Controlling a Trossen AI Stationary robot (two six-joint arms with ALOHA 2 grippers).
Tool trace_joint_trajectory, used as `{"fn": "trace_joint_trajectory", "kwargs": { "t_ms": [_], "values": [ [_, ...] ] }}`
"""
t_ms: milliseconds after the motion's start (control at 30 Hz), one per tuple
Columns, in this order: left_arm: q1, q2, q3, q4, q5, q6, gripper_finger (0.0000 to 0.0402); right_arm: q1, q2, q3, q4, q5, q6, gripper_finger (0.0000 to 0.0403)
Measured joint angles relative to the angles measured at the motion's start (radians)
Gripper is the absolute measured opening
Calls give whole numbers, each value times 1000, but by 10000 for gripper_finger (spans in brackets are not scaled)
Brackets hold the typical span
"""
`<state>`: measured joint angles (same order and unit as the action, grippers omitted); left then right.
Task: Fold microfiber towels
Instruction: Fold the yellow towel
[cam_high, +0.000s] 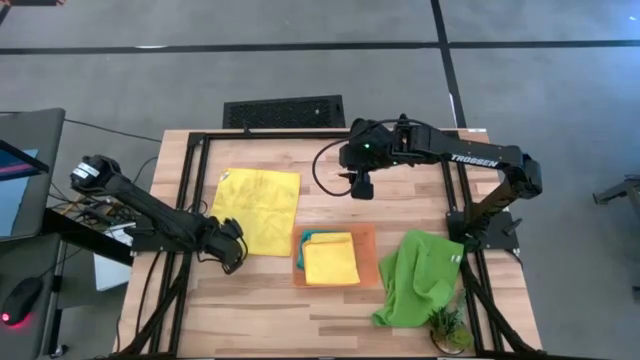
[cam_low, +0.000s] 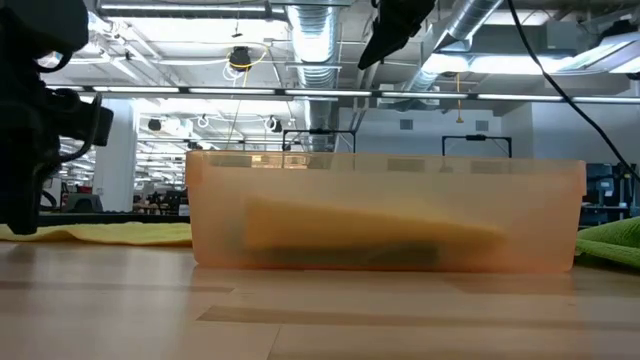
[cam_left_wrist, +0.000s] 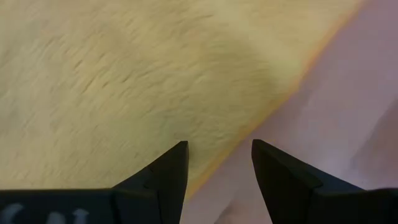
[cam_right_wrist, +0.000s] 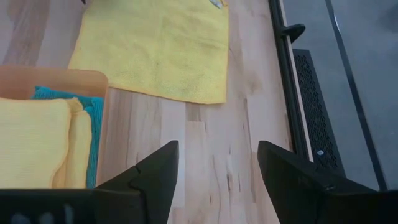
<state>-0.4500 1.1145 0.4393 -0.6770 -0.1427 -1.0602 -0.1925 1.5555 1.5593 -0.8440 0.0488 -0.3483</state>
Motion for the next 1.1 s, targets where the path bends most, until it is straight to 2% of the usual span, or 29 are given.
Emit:
{"fn": "trace_joint_trajectory", "kwargs": {
  "t_ms": [200, 567, 767, 1100],
  "values": [
    [-2, 0, 0, -8, -65, 24, 170, 0, 0, 0, 0, -2, -1, 244],
    [-1, 130, 11, 75, -51, 70, 170, 0, 0, 0, 0, -1, -1, 244],
    [7, 151, 24, 67, -53, 51, 170, 0, 0, 0, 3, -1, -1, 244],
    [142, 152, 27, 75, -17, -7, 143, 0, 0, 0, 24, -1, -2, 244]
  ]
}}
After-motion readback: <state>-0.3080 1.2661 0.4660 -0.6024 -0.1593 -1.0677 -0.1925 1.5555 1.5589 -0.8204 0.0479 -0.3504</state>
